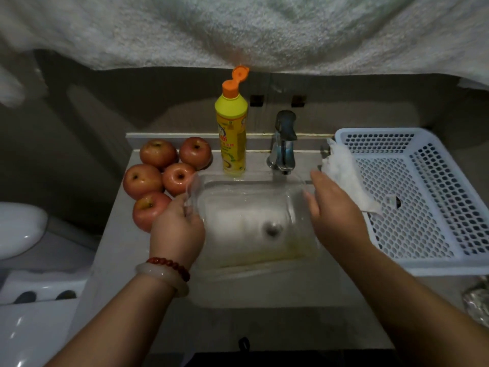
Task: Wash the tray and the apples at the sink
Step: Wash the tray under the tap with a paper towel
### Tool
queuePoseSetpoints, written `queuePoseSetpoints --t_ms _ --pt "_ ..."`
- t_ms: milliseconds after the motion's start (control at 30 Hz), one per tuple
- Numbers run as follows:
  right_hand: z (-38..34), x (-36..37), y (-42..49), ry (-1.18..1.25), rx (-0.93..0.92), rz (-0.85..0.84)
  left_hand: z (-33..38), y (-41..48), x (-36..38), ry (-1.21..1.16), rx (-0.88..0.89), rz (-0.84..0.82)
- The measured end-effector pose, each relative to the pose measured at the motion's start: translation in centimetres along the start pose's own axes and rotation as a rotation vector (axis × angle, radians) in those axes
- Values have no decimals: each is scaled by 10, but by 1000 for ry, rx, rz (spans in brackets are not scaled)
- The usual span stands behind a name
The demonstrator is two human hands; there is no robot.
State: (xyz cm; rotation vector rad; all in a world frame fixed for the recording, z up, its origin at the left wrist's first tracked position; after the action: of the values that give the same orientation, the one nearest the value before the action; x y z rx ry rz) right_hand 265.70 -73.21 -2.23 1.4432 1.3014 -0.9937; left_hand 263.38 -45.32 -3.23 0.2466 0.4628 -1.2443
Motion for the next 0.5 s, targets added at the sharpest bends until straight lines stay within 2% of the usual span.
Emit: queuePoseSetpoints --t_ms 100,233,300,367,500 --pt "17 16 -29 71 103 -45 6 0 -4 70 88 -10" --pt "27 31 -34 130 234 -215 14 -6 -6 111 215 -32" --pt "27 32 -31 243 299 -254 17 -10 -8 112 252 -37" --pt "29 28 -29 314 355 -232 21 -12 -10 99 285 -47" --pt "32 11 -29 245 329 -140 26 -13 -14 49 337 -62"
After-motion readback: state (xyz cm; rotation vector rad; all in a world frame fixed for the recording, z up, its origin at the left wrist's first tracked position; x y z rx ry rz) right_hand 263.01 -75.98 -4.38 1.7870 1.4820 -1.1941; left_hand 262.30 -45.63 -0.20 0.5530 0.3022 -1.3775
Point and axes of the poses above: each hand's wrist, its own y-axis towards the middle knuckle, its own x-axis out of the palm, z = x × y, the point moved 7 cm from there along y, towards the middle knuckle, and after that the axes turned 13 degrees about -y, right-handed, at the moved point
